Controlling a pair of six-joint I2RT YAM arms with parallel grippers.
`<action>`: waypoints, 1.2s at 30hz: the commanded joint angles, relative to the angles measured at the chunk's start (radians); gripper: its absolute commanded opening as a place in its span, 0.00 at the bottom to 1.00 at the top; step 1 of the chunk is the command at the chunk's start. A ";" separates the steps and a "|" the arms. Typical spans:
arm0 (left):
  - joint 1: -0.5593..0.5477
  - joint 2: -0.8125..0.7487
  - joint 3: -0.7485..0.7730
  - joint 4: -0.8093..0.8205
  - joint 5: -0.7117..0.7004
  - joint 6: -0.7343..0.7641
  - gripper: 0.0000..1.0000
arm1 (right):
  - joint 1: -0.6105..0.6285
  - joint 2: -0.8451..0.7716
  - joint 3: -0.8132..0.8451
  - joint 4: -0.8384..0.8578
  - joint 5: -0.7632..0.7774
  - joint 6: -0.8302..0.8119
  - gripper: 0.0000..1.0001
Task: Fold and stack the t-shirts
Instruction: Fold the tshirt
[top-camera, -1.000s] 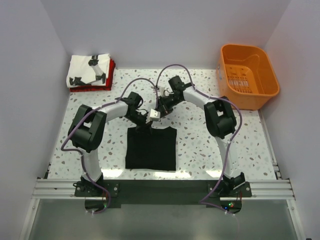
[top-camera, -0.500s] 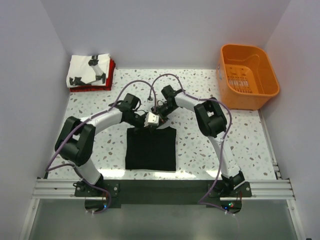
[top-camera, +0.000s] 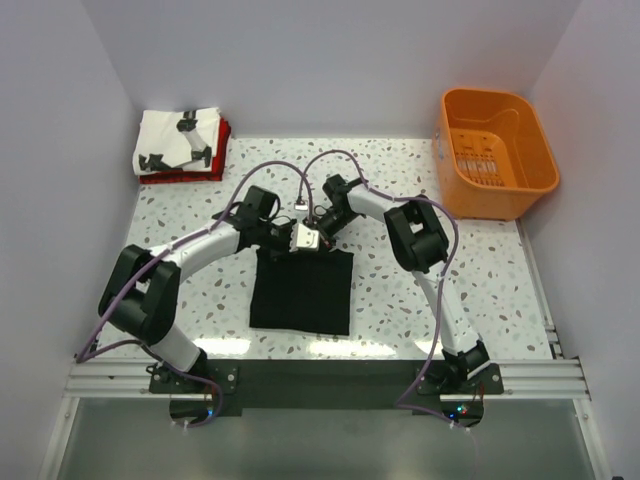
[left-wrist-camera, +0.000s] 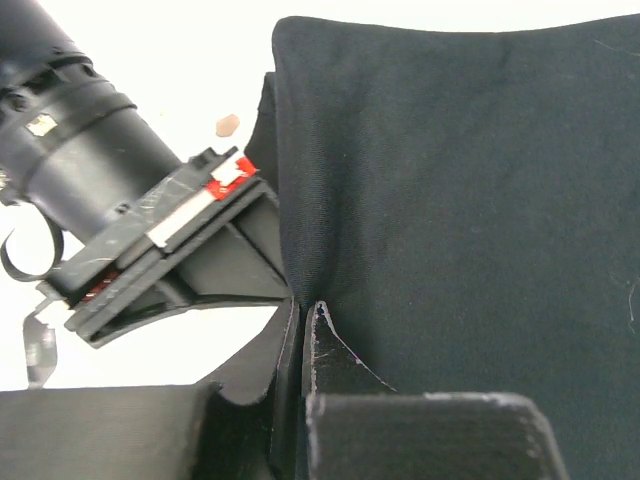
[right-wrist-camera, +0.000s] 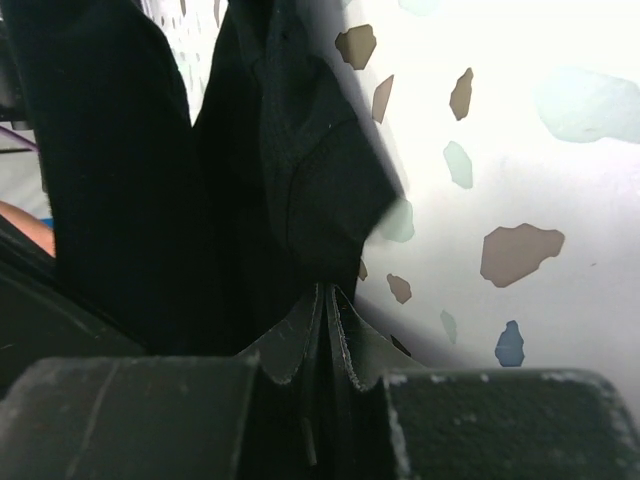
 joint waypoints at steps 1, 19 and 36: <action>0.000 -0.050 -0.012 0.118 -0.013 0.008 0.00 | 0.003 0.029 0.025 -0.029 0.029 -0.051 0.08; 0.002 -0.071 -0.070 0.336 -0.064 0.003 0.00 | 0.001 0.049 0.051 -0.072 0.027 -0.090 0.08; 0.002 -0.183 -0.234 0.609 -0.174 -0.027 0.54 | -0.011 0.056 0.210 -0.136 0.130 -0.140 0.19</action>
